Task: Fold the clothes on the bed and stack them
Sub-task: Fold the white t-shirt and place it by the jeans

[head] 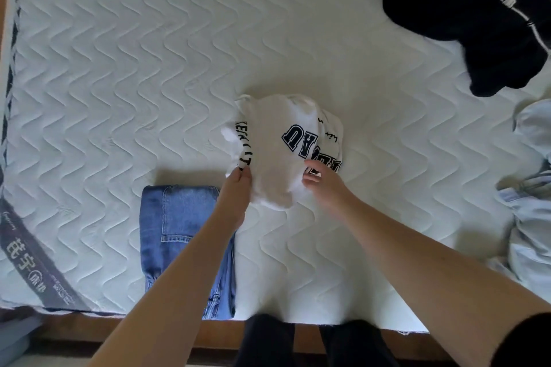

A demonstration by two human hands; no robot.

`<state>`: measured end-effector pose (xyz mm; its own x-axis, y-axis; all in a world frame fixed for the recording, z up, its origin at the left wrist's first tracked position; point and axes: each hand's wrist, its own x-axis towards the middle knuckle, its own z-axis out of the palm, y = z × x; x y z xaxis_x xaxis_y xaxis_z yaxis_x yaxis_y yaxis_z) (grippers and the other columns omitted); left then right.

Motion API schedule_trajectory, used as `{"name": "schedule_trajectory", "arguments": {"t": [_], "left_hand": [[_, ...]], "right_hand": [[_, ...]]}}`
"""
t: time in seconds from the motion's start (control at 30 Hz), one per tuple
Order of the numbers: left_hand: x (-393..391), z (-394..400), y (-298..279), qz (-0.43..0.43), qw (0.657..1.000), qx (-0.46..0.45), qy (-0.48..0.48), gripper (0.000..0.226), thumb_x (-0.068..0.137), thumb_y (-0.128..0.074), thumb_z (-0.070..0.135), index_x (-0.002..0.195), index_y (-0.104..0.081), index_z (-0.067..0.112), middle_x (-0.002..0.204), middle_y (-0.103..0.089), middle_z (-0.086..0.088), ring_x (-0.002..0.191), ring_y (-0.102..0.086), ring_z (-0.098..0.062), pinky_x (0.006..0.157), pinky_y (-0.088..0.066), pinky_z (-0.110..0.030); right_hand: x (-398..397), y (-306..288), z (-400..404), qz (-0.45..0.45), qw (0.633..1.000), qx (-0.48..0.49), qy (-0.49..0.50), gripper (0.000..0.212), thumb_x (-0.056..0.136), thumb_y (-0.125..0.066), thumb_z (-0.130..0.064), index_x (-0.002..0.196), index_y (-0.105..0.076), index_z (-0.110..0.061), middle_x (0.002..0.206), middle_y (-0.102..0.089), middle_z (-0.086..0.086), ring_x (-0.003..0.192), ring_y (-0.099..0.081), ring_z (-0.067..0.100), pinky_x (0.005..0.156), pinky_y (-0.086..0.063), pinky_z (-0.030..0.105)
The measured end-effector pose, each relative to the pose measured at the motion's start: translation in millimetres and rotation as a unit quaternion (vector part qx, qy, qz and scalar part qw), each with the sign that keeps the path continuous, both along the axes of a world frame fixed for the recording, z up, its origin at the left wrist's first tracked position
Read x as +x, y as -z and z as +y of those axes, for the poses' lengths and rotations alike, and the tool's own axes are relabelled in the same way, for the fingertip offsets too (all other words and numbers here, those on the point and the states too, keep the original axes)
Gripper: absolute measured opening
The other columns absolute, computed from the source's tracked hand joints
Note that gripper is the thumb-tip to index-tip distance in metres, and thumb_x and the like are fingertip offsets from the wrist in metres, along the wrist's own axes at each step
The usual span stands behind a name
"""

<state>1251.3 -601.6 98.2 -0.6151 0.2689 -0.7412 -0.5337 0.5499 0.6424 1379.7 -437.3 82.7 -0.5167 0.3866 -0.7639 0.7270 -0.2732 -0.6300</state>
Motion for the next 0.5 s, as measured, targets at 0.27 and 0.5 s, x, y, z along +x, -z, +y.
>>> {"name": "schedule_trajectory", "arguments": {"t": [0.27, 0.5], "left_hand": [[48.9, 14.2, -129.4, -0.038, 0.980, 0.179, -0.077, 0.037, 0.105, -0.043, 0.021, 0.091, -0.076, 0.033, 0.100, -0.075, 0.005, 0.092, -0.071, -0.011, 0.067, -0.057, -0.025], [80.9, 28.7, -254.4, 0.055, 0.954, 0.290, -0.049, 0.028, 0.104, -0.043, 0.019, 0.098, -0.071, 0.020, 0.100, -0.075, -0.002, 0.095, -0.072, -0.016, 0.069, -0.058, -0.032]], "right_hand": [[63.7, -69.8, -21.2, 0.035, 0.962, 0.171, -0.208, 0.080, 0.084, -0.061, -0.003, 0.152, -0.022, -0.020, 0.156, -0.023, -0.004, 0.140, -0.036, 0.013, 0.096, -0.040, 0.028], [86.5, -129.2, -72.8, 0.014, 0.983, 0.144, -0.114, 0.121, 0.073, -0.081, -0.049, 0.155, 0.005, -0.027, 0.161, -0.011, -0.004, 0.146, -0.023, 0.014, 0.115, -0.026, 0.050]]}}
